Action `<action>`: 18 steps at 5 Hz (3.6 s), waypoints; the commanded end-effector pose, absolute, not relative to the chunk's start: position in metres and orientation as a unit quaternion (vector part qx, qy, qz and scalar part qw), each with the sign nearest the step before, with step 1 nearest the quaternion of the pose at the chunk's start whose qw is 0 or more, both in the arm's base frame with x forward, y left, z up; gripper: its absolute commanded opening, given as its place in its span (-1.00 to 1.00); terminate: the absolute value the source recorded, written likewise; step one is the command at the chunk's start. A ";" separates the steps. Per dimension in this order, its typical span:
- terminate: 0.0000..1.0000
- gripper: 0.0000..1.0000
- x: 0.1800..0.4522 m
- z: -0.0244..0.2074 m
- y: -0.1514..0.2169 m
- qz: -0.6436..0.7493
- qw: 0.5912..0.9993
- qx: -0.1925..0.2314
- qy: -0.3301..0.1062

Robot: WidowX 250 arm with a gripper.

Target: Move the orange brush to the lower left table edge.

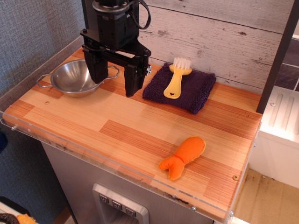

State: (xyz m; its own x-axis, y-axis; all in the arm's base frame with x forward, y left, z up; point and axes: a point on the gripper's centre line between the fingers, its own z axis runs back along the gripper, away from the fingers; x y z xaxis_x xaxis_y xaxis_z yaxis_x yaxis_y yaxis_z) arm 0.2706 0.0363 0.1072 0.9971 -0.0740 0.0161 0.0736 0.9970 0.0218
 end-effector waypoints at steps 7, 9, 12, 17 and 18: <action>-1.00 1.00 0.410 0.054 -0.007 0.062 0.990 0.007 -0.127; -1.00 -1.00 0.404 0.039 -0.006 0.055 0.993 0.008 -0.105; -1.00 -1.00 0.381 0.074 0.001 0.042 0.991 -0.004 -0.125; -1.00 -1.00 0.232 0.099 0.131 -0.104 0.993 0.047 -0.006; -1.00 -1.00 0.236 0.088 0.123 -0.101 0.994 0.050 -0.007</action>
